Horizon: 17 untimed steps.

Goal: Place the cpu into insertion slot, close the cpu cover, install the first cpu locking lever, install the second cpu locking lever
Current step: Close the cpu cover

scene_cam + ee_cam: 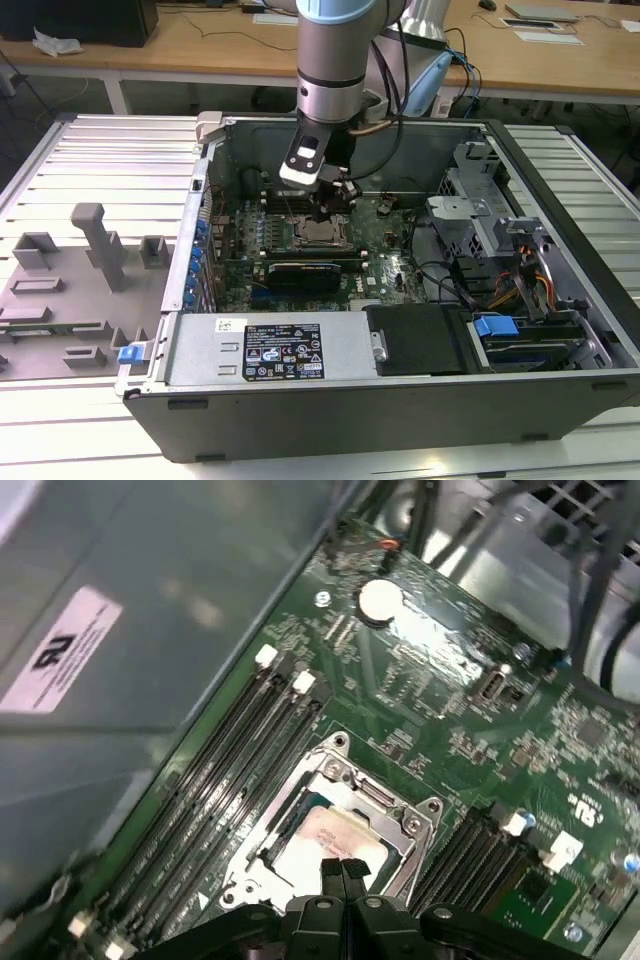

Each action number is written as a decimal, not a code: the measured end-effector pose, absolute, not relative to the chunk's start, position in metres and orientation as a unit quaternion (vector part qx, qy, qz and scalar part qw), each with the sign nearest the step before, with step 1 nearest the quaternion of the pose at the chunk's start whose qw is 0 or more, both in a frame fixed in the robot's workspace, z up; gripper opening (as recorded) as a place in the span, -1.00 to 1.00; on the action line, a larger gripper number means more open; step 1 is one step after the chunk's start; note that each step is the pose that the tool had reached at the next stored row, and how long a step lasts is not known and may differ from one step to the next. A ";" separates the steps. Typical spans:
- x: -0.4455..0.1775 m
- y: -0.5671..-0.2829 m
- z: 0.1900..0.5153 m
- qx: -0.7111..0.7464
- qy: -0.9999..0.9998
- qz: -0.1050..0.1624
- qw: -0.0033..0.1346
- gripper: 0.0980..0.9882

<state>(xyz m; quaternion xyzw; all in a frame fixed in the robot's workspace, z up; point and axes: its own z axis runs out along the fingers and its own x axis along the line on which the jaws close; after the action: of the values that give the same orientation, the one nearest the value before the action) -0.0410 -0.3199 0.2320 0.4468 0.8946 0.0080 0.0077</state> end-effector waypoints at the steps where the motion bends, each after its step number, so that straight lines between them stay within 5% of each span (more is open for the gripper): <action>1: -0.041 -0.320 0.232 0.430 0.903 0.007 0.008 -0.98; 17: -0.041 -0.320 0.232 0.232 0.973 0.007 0.008 -0.98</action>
<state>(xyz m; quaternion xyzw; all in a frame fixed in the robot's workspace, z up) -0.0410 -0.3199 0.2316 0.2319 0.9727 0.0070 0.0077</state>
